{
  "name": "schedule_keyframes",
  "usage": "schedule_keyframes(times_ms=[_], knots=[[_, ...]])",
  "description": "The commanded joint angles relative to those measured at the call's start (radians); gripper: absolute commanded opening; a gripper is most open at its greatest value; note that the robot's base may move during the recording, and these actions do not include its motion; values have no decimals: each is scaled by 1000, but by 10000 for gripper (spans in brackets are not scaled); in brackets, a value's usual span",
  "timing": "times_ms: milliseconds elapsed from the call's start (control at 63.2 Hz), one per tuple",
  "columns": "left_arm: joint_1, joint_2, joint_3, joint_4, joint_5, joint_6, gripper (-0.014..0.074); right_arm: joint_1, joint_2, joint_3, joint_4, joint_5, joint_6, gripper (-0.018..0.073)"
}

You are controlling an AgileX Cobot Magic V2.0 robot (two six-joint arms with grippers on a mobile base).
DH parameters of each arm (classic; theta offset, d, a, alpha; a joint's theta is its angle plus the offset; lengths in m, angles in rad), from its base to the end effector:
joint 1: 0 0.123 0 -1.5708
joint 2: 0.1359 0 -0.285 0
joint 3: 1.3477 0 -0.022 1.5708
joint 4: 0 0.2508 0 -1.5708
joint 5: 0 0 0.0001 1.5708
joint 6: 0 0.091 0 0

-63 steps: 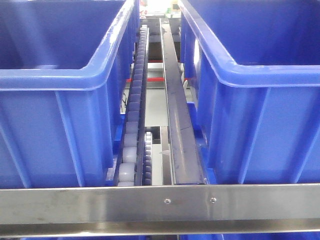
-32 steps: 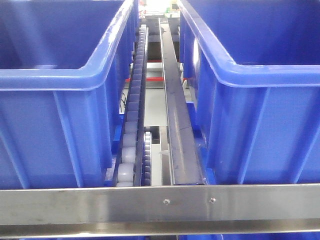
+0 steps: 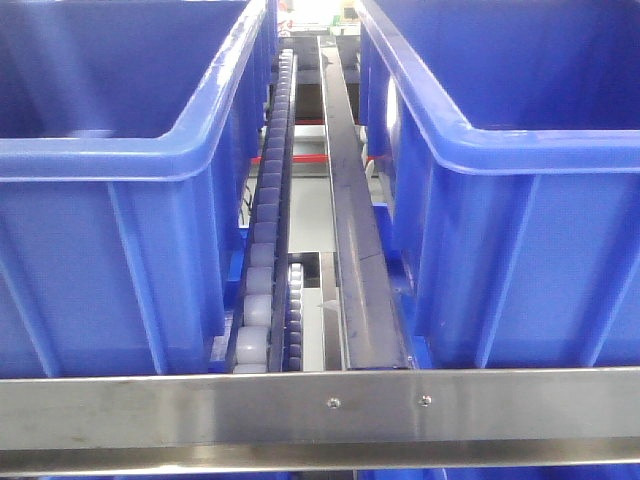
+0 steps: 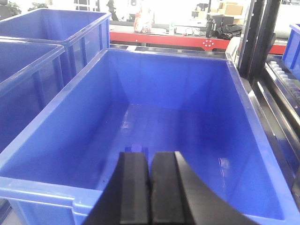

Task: Pick and sort blue part to right shelf

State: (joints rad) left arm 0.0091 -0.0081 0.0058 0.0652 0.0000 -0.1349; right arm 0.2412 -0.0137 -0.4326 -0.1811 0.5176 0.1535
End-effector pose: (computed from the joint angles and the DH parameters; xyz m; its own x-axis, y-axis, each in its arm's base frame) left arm 0.0558 0.0005 0.2117 0.0898 -0.0688 -0.9936 -0.0028 0.9976 -0.0694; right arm 0.0141 -0.0049 0.3062 0.0229 0.0012 -0.9997 -0.1513 0.9885 -0.0023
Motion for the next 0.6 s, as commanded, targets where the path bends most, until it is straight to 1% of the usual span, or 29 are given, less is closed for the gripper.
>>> schedule_keyframes(times_ms=[0,237,301,380,443,586], knots=[[-7,-19,25,-10,-91,1,124,-4,-15,-24,-17,-96,-3,89],[-7,-19,25,-10,-91,1,124,-4,-15,-23,-14,-98,-3,89],[-7,-19,25,-10,-91,1,124,-7,-15,-17,24,-102,-3,89],[-7,-19,25,-10,-91,1,124,-46,-15,2,42,-111,-3,89],[-7,-19,25,-10,-91,1,124,-95,-15,34,57,-140,-3,89],[-7,-19,25,-10,-91,1,124,-193,-17,155,116,-291,-3,89]])
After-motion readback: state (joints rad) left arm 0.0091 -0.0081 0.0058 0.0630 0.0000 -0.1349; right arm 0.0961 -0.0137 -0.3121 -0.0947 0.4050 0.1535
